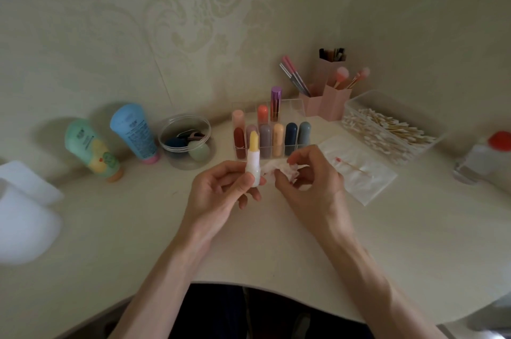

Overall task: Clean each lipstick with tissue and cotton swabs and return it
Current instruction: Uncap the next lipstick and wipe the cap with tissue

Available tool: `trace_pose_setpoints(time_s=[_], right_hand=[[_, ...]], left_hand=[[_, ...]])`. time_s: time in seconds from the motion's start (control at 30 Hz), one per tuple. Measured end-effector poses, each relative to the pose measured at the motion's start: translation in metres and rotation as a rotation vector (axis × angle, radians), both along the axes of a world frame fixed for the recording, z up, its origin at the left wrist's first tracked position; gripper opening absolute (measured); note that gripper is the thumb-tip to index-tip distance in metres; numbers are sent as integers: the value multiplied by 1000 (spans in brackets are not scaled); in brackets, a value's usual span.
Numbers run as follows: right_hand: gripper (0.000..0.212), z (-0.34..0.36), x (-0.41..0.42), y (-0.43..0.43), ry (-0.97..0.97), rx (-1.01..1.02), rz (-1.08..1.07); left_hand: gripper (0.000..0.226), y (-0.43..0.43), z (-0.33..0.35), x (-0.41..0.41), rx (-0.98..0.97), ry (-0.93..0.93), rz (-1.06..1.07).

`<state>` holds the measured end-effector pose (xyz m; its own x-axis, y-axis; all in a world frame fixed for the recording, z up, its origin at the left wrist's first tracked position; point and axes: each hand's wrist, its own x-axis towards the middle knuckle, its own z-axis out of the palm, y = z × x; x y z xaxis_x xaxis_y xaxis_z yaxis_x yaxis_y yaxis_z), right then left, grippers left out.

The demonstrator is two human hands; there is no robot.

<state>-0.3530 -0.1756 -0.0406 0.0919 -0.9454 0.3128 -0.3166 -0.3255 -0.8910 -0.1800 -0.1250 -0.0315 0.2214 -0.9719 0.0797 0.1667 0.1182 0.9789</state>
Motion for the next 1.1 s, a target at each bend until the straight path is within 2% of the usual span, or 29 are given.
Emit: trace_pose_setpoints(time_s=[0.1,0.23,0.33,0.47,0.67,0.87,1.1], right_hand=[[35,4,2,2,-114,24,69],[13,7,3,3,-212,68,138],[5,8,3,6,-232,66,197],[13,13,2,8,-263,105,316],[27,15,-4,2,-384,430,455],[29,17,-9,2,-318,396,506],[35,21,-13,-3,-452,559,652]], left_hand=[[38,0,-1,1,19,-19,-21],[39,-1,-3,1,15,-57,-43],[39,-3,-6,1,14,-63,-40],[38,-3,-5,1,6,-77,-33],[35,0,-5,4,23,-105,-16],[35,1,-2,1,9,-107,-30],[32,2,0,1,21,-121,-10]])
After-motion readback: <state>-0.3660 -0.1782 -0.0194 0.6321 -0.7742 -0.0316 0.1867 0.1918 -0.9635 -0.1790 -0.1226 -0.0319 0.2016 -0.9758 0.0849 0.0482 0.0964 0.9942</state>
